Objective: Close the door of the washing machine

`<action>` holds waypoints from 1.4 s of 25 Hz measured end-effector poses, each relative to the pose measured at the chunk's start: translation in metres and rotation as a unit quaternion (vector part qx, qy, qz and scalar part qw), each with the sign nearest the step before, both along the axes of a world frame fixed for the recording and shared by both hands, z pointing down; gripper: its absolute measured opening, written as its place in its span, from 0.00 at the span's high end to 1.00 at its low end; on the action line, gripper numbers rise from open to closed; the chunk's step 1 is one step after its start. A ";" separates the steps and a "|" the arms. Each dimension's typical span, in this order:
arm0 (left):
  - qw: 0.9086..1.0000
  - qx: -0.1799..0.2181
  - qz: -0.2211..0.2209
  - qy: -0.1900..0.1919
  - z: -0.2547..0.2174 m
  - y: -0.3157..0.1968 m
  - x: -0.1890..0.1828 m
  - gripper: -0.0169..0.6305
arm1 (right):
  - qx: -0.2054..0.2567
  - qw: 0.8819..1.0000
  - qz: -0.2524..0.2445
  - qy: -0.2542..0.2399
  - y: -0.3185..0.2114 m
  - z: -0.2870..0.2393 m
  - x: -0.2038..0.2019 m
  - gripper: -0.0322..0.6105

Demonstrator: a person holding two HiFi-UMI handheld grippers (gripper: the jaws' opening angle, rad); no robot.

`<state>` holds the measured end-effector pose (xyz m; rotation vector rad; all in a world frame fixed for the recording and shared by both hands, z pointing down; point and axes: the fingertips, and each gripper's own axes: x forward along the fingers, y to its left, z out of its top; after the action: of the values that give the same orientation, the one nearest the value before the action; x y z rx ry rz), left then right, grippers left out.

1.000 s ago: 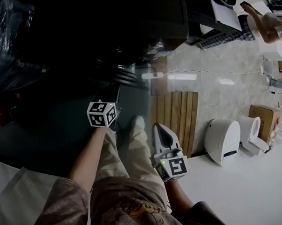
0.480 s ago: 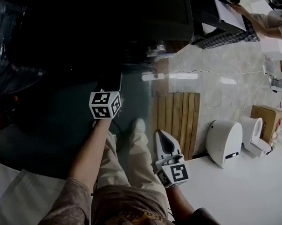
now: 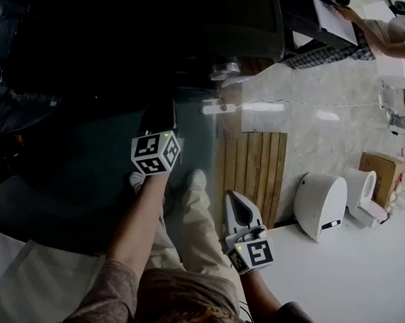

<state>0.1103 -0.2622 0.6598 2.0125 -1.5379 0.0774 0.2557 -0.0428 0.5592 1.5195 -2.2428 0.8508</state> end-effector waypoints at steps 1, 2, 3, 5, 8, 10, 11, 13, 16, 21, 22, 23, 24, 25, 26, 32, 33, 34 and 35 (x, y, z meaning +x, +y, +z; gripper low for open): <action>1.000 0.001 0.006 0.004 0.000 0.000 0.000 0.98 | -0.002 1.000 0.000 0.001 0.002 0.003 0.001 0.96; 1.000 0.001 0.014 0.006 0.001 0.000 0.001 0.97 | -0.002 1.000 0.001 0.002 0.004 0.005 0.003 0.96; 1.000 0.001 0.021 0.007 0.001 -0.001 0.001 0.97 | -0.003 1.000 0.003 0.002 0.005 0.007 0.004 0.96; 1.000 0.000 0.030 0.007 0.002 -0.001 0.003 0.98 | -0.002 1.000 0.005 0.003 0.008 0.008 0.006 0.96; 1.000 -0.007 0.026 0.012 0.003 -0.001 0.002 0.97 | 0.004 1.000 0.002 0.003 0.010 0.006 0.006 0.96; 1.000 -0.016 0.019 0.016 0.004 0.001 0.001 0.97 | 0.009 1.000 0.000 0.003 0.009 0.001 0.007 0.96; 1.000 -0.022 0.016 0.017 0.004 0.002 0.001 0.97 | 0.011 1.000 0.001 0.003 0.008 -0.003 0.008 0.96; 0.999 -0.030 0.013 0.017 0.004 0.003 0.000 0.97 | 0.014 1.000 0.003 0.004 0.006 -0.010 0.012 0.96; 0.999 -0.035 0.017 0.022 0.002 0.001 0.001 0.97 | 0.023 1.000 0.004 0.006 0.006 -0.018 0.015 0.96; 0.998 -0.048 0.021 0.028 0.003 0.001 -0.001 0.97 | 0.031 0.999 0.007 0.011 0.010 -0.029 0.019 0.96; 0.998 -0.052 0.029 0.026 0.004 0.003 0.000 0.97 | 0.032 0.999 0.007 0.012 0.011 -0.031 0.020 0.96; 0.997 -0.055 0.040 0.022 0.004 0.005 0.001 0.97 | 0.033 0.999 0.007 0.013 0.012 -0.033 0.020 0.96; 0.997 -0.058 0.051 0.018 0.003 0.009 0.002 0.97 | 0.034 0.999 0.006 0.013 0.013 -0.036 0.020 0.96; 0.996 -0.061 0.059 0.016 0.001 0.013 0.002 0.97 | 0.036 0.999 0.004 0.013 0.014 -0.038 0.020 0.96; 0.996 -0.062 0.063 0.017 -0.003 0.018 0.002 0.97 | 0.038 0.999 0.001 0.014 0.014 -0.041 0.019 0.96; 0.995 -0.041 0.079 0.035 -0.068 0.057 -0.007 0.97 | 0.062 0.998 -0.019 0.012 0.013 -0.073 0.005 0.96; 0.995 -0.035 0.084 0.037 -0.083 0.065 -0.009 0.97 | 0.070 0.997 -0.022 0.011 0.011 -0.080 0.003 0.96; 0.995 -0.029 0.088 0.039 -0.099 0.071 -0.011 0.97 | 0.079 0.997 -0.025 0.011 0.010 -0.089 0.001 0.96; 0.995 -0.024 0.091 0.040 -0.115 0.077 -0.013 0.97 | 0.087 0.996 -0.028 0.009 0.007 -0.098 -0.002 0.96</action>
<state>0.0973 -0.1851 0.5445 2.0883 -1.2886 0.1039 0.2532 -0.0357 0.4612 1.5237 -2.3883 0.6378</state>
